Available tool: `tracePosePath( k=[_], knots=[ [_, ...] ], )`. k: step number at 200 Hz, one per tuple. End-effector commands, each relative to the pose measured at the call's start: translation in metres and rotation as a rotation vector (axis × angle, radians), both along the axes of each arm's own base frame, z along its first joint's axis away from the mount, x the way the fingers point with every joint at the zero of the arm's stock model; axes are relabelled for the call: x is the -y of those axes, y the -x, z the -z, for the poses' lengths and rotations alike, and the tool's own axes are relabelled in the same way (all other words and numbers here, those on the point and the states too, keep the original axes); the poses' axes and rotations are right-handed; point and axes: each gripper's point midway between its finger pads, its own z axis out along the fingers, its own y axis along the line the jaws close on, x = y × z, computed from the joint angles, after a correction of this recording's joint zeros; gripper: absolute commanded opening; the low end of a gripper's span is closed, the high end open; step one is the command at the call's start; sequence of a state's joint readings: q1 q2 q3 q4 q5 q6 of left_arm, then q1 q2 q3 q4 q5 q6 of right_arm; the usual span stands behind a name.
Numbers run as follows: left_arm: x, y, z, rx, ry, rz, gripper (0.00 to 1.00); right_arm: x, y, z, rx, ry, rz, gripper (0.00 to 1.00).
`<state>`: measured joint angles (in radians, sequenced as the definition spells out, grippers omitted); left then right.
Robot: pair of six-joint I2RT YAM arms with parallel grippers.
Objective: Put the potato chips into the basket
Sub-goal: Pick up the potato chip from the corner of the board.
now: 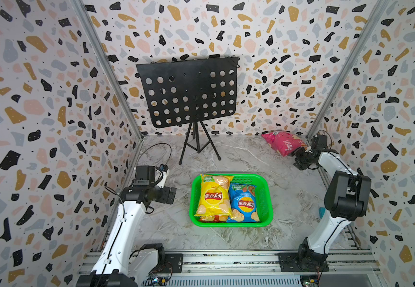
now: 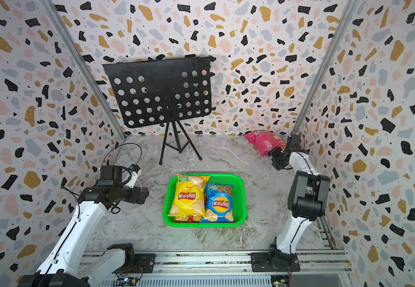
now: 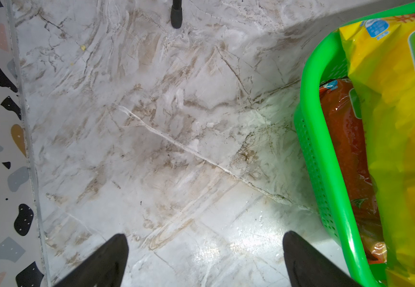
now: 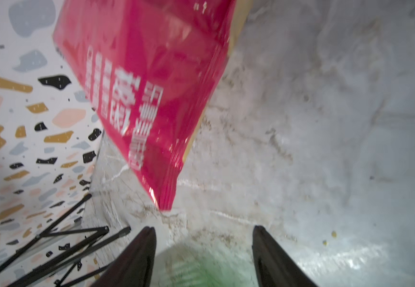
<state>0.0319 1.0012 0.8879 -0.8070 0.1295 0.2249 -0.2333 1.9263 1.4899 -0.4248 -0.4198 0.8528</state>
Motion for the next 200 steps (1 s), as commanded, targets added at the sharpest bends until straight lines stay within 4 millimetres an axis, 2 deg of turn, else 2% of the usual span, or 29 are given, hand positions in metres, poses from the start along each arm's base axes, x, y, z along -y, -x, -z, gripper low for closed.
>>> tracePosePath(
  k=[1, 22, 46, 95, 200],
  knots=[
    [-0.001, 0.0, 0.003, -0.002, -0.01, 0.006, 1.0, 0.021, -0.03, -0.016, 0.069, -0.023, 0.072, 0.66],
    [-0.001, 0.0, 0.004, -0.004, -0.01, 0.008, 1.0, 0.033, -0.049, -0.016, 0.091, -0.027, 0.094, 0.66],
    [0.0, 0.001, 0.004, -0.007, -0.006, 0.011, 1.0, 0.043, -0.062, -0.017, 0.111, -0.008, 0.119, 0.66],
    [0.0, 0.0, 0.005, -0.01, -0.003, 0.015, 1.0, 0.044, -0.087, -0.006, 0.139, -0.05, 0.119, 0.67],
    [0.001, 0.0, 0.005, -0.011, 0.001, 0.018, 1.0, 0.036, -0.092, 0.01, 0.166, -0.036, 0.082, 0.73]
  ],
)
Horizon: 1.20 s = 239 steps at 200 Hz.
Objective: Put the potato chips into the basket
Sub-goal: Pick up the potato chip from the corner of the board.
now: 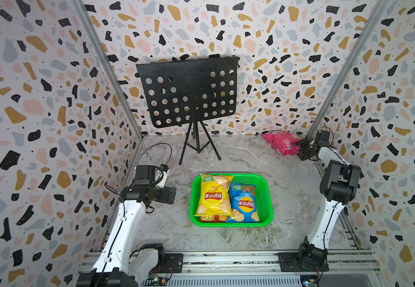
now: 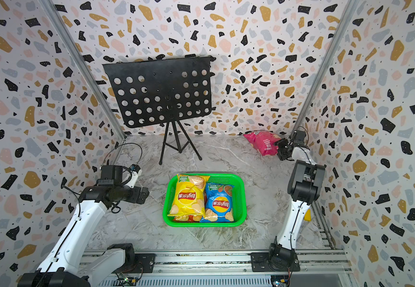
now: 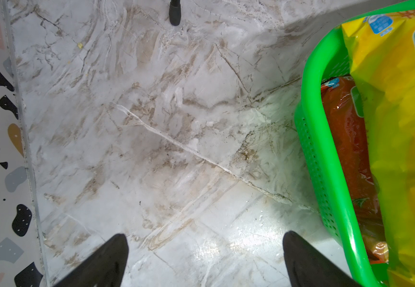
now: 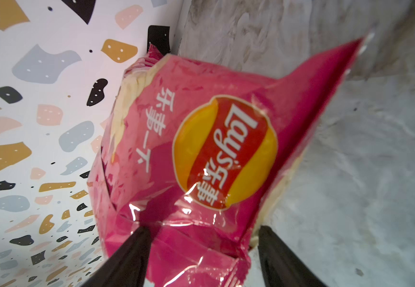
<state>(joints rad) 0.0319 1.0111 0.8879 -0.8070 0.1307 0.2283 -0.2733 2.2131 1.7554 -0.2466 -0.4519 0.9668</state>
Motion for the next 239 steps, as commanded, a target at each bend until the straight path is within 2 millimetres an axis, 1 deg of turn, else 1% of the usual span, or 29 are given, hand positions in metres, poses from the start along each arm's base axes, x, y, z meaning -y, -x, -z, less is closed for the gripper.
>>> tracePosePath(
  k=[1, 7, 25, 40, 57, 66, 74, 89, 95, 109, 122, 154, 182, 200, 219, 239],
  knots=[
    [0.001, 0.0, 0.003, -0.001, 0.002, 0.014, 1.0, -0.004, -0.005, -0.008, 0.039, 0.027, -0.015, 0.73],
    [0.001, 0.0, 0.003, 0.0, 0.002, 0.015, 1.0, -0.004, -0.007, -0.006, 0.041, 0.028, -0.017, 0.73],
    [0.001, 0.0, 0.003, -0.003, 0.002, 0.016, 1.0, -0.007, -0.011, -0.002, 0.054, 0.022, -0.024, 0.67],
    [0.001, 0.0, 0.003, -0.003, 0.002, 0.017, 1.0, -0.013, -0.016, -0.004, 0.079, 0.023, -0.041, 0.64],
    [0.001, 0.001, 0.003, -0.003, 0.004, 0.016, 1.0, -0.016, -0.017, -0.009, 0.091, 0.049, -0.048, 0.59],
    [0.001, 0.0, 0.003, -0.002, 0.004, 0.017, 1.0, -0.017, -0.018, -0.012, 0.096, 0.059, -0.046, 0.53],
    [0.001, 0.001, 0.003, -0.003, 0.004, 0.017, 1.0, -0.017, -0.019, -0.013, 0.102, 0.054, -0.042, 0.45],
    [0.001, 0.0, 0.003, -0.002, 0.002, 0.016, 1.0, -0.02, -0.022, -0.021, 0.126, 0.037, -0.046, 0.26],
    [0.001, 0.0, 0.003, -0.002, 0.002, 0.016, 1.0, -0.021, -0.023, -0.026, 0.138, 0.037, -0.048, 0.19],
    [0.001, 0.0, 0.003, -0.003, 0.001, 0.015, 1.0, -0.022, -0.022, -0.04, 0.159, 0.06, -0.052, 0.08],
    [0.001, 0.001, 0.003, -0.004, 0.001, 0.015, 1.0, -0.023, -0.021, -0.053, 0.177, 0.087, -0.059, 0.0],
    [0.001, 0.001, 0.003, -0.001, 0.003, 0.018, 1.0, -0.029, -0.016, -0.089, 0.226, 0.114, -0.08, 0.0],
    [0.001, 0.001, 0.002, 0.001, 0.003, 0.018, 1.0, -0.039, -0.005, -0.126, 0.268, 0.144, -0.099, 0.0],
    [0.002, 0.001, 0.002, 0.0, 0.004, 0.019, 1.0, -0.047, 0.006, -0.149, 0.292, 0.164, -0.113, 0.0],
    [0.002, 0.001, 0.002, 0.002, 0.005, 0.021, 1.0, -0.054, 0.023, -0.177, 0.315, 0.201, -0.128, 0.0],
    [0.002, 0.001, 0.002, 0.003, 0.005, 0.02, 1.0, -0.064, 0.042, -0.197, 0.329, 0.229, -0.156, 0.0]
  ],
)
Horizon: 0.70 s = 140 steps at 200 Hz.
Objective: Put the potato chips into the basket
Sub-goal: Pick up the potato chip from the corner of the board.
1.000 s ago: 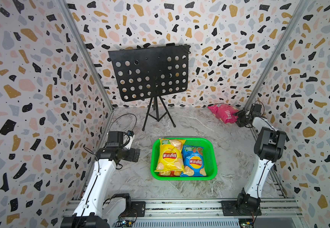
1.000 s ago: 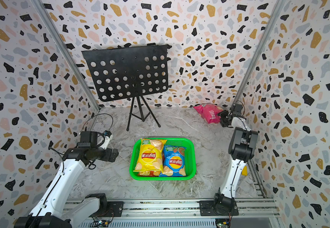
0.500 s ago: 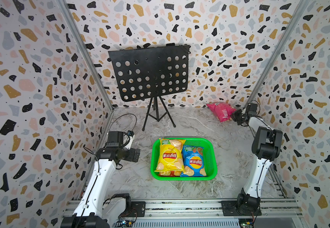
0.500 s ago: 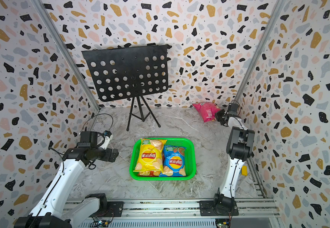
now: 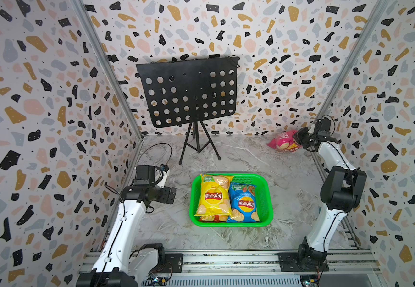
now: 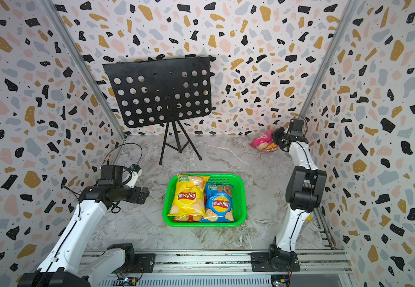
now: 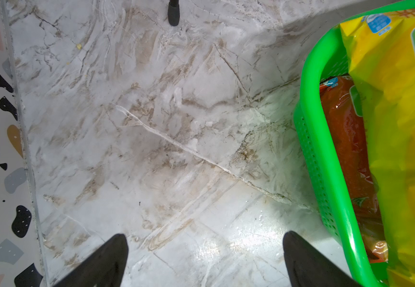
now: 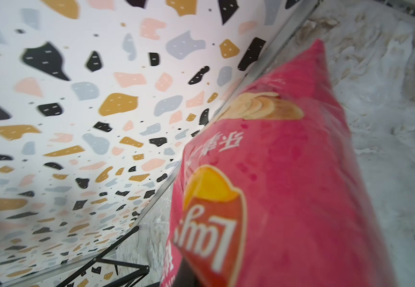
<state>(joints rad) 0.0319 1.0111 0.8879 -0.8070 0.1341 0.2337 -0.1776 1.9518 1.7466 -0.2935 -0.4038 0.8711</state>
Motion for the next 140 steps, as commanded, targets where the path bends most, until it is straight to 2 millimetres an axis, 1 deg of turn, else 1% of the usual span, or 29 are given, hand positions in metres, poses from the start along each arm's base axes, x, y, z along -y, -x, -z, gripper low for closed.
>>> tracePosePath(
  k=[1, 16, 56, 77, 95, 111, 122, 133, 140],
  knots=[
    [0.001, 0.001, 0.002, 0.001, 0.005, 0.014, 1.0, -0.012, 0.026, -0.068, 0.116, 0.078, -0.042, 0.0],
    [0.002, 0.001, 0.001, 0.006, 0.007, 0.016, 1.0, -0.02, 0.04, -0.079, 0.12, 0.103, -0.069, 0.0],
    [0.003, 0.002, 0.0, 0.013, 0.01, 0.018, 1.0, -0.046, 0.078, -0.093, 0.095, 0.165, -0.168, 0.0],
    [0.003, 0.002, -0.001, 0.015, 0.011, 0.018, 1.0, -0.067, 0.102, -0.101, 0.079, 0.226, -0.233, 0.0],
    [0.003, 0.002, -0.001, 0.015, 0.011, 0.017, 1.0, -0.087, 0.125, -0.104, 0.055, 0.328, -0.3, 0.0],
    [0.003, 0.002, -0.001, 0.015, 0.011, 0.017, 1.0, -0.11, 0.148, -0.1, 0.022, 0.415, -0.382, 0.0],
    [0.003, 0.002, -0.001, 0.013, 0.011, 0.018, 1.0, -0.125, 0.165, -0.093, -0.006, 0.471, -0.455, 0.0],
    [0.003, 0.002, -0.001, 0.013, 0.012, 0.019, 1.0, -0.134, 0.182, -0.086, -0.045, 0.553, -0.512, 0.0],
    [0.003, 0.002, -0.001, 0.014, 0.012, 0.019, 1.0, -0.135, 0.191, -0.082, -0.07, 0.62, -0.532, 0.0]
  ],
)
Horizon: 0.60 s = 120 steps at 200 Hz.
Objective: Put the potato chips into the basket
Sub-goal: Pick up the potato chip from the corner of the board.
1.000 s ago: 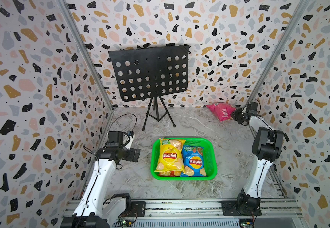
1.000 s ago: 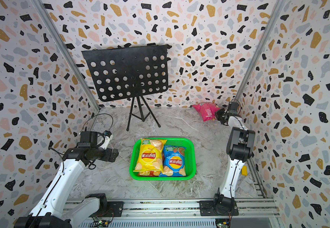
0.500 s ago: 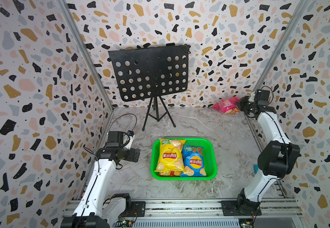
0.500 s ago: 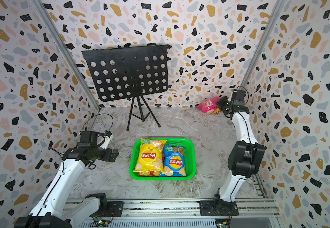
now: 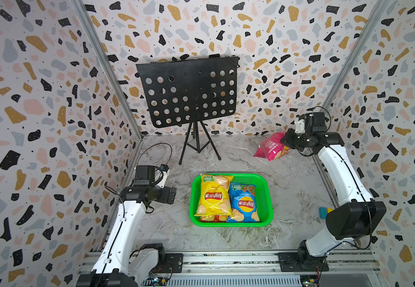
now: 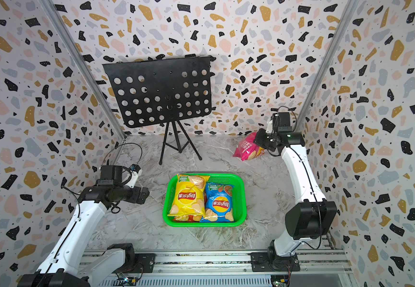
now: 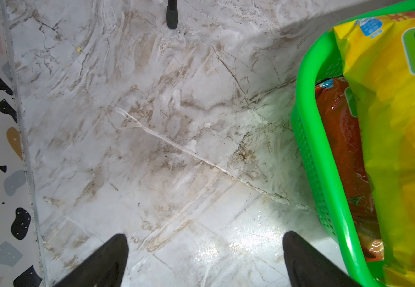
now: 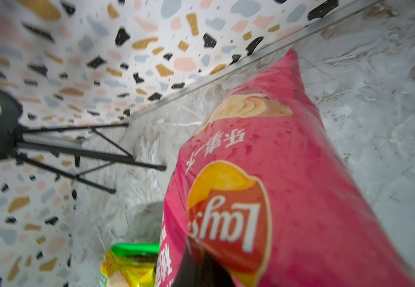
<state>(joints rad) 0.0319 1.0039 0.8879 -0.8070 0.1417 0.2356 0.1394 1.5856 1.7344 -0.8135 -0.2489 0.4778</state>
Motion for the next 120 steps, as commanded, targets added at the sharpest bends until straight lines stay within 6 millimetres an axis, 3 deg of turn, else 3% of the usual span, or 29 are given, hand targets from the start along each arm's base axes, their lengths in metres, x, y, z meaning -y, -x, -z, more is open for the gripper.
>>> tracePosePath(
  k=[1, 64, 104, 120],
  knots=[
    [0.002, 0.002, 0.001, 0.008, 0.006, 0.013, 1.0, -0.001, 0.048, -0.011, 0.004, 0.241, -0.108, 0.0],
    [0.002, 0.002, 0.0, 0.009, 0.007, 0.017, 1.0, -0.02, 0.106, -0.018, 0.073, 0.67, -0.272, 0.0],
    [0.002, 0.003, 0.0, 0.01, 0.009, 0.017, 1.0, -0.011, 0.118, -0.02, 0.102, 0.961, -0.25, 0.0],
    [0.002, 0.003, 0.0, 0.008, 0.009, 0.017, 1.0, -0.017, 0.122, -0.021, 0.131, 1.043, -0.288, 0.0]
  ],
)
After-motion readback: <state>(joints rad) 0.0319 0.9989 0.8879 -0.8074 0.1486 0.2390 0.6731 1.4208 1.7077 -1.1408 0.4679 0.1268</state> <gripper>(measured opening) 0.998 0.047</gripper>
